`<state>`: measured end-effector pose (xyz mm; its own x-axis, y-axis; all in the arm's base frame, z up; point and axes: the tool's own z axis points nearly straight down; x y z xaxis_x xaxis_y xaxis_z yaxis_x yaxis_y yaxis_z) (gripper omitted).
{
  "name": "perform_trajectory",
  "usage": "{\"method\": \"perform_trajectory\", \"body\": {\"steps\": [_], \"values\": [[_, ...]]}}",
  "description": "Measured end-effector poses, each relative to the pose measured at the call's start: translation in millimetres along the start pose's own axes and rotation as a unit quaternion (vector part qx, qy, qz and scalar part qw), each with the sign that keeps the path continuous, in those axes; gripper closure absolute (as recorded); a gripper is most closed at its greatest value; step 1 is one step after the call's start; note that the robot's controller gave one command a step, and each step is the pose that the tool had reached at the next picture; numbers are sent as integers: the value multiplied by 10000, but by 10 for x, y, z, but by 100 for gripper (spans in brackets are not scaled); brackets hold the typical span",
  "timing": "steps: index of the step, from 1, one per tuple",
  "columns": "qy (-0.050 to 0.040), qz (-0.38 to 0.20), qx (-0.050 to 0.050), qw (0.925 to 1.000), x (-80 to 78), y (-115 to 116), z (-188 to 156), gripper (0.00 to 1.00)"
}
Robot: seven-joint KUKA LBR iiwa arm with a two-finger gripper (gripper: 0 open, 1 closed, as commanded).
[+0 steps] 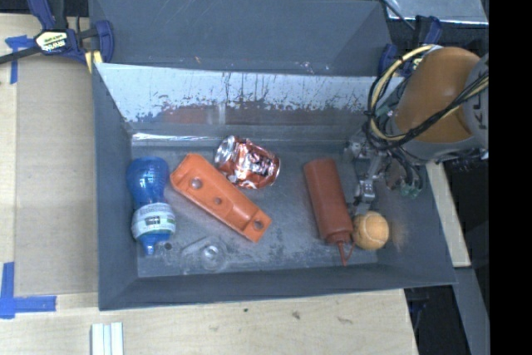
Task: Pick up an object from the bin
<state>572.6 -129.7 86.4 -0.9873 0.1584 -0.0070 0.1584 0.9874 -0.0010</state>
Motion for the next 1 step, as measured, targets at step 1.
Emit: {"method": "perform_trajectory", "body": {"steps": [1], "values": [[-34, 664, -7, 9978, -281, 481, 136, 0]]}}
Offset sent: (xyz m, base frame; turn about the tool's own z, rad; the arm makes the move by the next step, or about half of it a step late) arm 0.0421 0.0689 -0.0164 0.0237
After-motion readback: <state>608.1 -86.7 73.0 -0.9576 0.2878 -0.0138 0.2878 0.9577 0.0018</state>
